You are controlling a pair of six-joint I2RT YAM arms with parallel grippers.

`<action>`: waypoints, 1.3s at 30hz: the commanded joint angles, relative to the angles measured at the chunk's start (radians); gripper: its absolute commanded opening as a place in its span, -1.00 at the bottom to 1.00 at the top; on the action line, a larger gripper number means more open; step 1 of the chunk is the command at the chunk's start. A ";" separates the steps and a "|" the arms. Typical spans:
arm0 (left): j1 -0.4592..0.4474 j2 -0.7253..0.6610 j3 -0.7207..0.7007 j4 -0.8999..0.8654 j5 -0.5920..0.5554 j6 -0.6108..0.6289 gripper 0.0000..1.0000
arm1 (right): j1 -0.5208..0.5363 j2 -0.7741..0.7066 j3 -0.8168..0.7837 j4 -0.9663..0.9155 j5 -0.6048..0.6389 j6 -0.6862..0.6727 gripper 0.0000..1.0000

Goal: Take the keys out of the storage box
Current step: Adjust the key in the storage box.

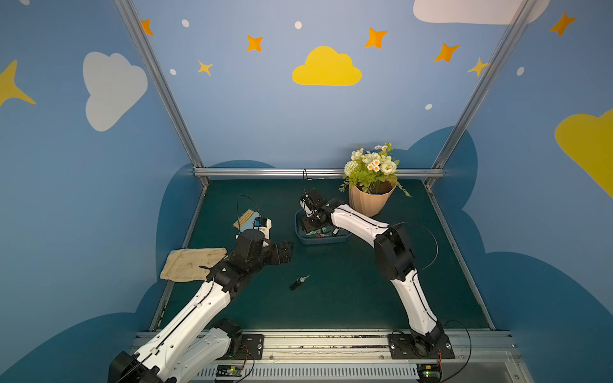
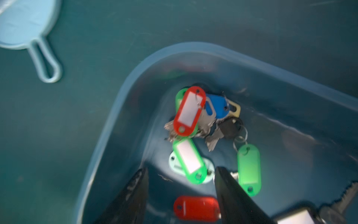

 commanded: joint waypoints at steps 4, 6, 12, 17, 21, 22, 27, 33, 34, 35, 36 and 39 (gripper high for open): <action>0.007 -0.011 -0.016 0.022 0.016 0.033 1.00 | -0.011 0.069 0.086 0.003 0.093 0.038 -0.07; 0.007 -0.017 -0.021 0.022 0.017 0.037 1.00 | -0.012 0.078 0.090 0.019 0.123 0.043 -0.13; 0.007 -0.017 -0.023 0.022 0.016 0.043 1.00 | -0.028 0.075 0.078 0.053 0.139 0.052 -0.28; 0.007 -0.011 -0.018 0.016 0.016 0.043 1.00 | -0.041 0.089 0.070 0.101 0.125 0.047 -0.38; 0.007 -0.018 -0.018 0.013 0.011 0.041 1.00 | -0.046 0.104 0.071 0.130 0.117 0.042 -0.45; 0.007 -0.020 -0.018 0.011 0.011 0.042 1.00 | -0.047 0.107 0.071 0.140 0.108 0.040 -0.45; 0.007 -0.031 -0.019 0.005 0.008 0.039 1.00 | -0.047 0.123 0.079 0.165 0.099 0.030 -0.48; 0.007 -0.053 -0.024 0.002 0.004 0.037 1.00 | -0.048 0.137 0.096 0.162 0.090 0.033 -0.52; 0.007 -0.055 -0.026 0.003 0.003 0.037 1.00 | -0.047 0.141 0.102 0.160 0.088 0.035 -0.52; 0.007 -0.060 -0.027 0.002 0.003 0.036 1.00 | -0.047 0.146 0.112 0.156 0.084 0.035 -0.52; 0.007 -0.064 -0.028 0.003 0.003 0.037 1.00 | -0.048 0.150 0.118 0.149 0.079 0.037 -0.53; 0.007 -0.072 -0.033 0.005 0.003 0.037 1.00 | -0.047 0.152 0.123 0.146 0.072 0.035 -0.45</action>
